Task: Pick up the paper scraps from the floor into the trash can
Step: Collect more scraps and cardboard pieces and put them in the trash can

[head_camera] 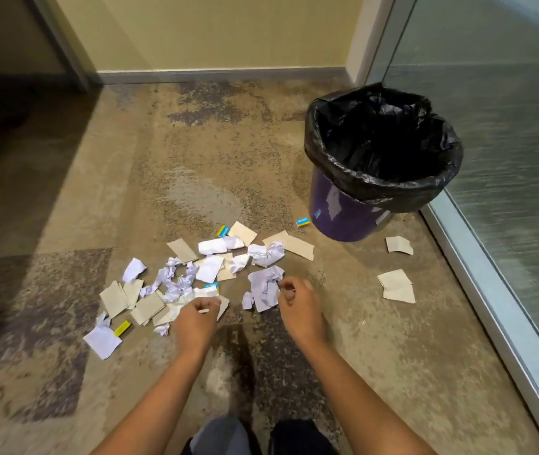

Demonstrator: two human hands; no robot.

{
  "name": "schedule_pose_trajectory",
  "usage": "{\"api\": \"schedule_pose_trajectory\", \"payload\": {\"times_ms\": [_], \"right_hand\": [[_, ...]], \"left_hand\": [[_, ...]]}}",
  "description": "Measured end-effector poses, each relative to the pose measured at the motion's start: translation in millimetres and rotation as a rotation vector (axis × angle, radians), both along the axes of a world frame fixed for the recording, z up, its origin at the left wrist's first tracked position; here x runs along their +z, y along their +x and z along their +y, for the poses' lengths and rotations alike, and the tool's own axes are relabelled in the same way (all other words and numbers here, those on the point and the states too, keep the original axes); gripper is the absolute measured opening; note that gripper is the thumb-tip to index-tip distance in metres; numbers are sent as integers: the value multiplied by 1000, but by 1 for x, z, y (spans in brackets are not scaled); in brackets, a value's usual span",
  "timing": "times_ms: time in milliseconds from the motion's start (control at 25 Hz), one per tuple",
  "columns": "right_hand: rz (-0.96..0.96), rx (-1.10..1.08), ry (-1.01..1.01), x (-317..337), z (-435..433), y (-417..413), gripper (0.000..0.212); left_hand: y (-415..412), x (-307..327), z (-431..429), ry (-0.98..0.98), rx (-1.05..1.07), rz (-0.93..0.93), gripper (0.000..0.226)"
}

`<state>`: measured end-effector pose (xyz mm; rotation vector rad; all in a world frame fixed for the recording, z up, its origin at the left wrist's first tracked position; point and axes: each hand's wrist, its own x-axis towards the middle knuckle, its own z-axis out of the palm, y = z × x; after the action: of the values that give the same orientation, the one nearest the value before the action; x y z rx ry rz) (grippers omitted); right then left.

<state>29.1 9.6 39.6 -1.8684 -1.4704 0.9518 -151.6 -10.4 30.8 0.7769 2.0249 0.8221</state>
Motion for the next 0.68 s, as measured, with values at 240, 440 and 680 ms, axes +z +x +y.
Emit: {"api": "schedule_pose_trajectory", "payload": {"times_ms": [240, 440, 680], "right_hand": [[-200, 128, -156, -62, 21, -34, 54], [-349, 152, -268, -90, 56, -44, 81], [-589, 433, -91, -100, 57, -63, 54]], "left_hand": [[-34, -52, 7, -178, -215, 367, 72], [-44, -79, 16, -385, -464, 540, 108], [-42, -95, 24, -278, -555, 542, 97]]}}
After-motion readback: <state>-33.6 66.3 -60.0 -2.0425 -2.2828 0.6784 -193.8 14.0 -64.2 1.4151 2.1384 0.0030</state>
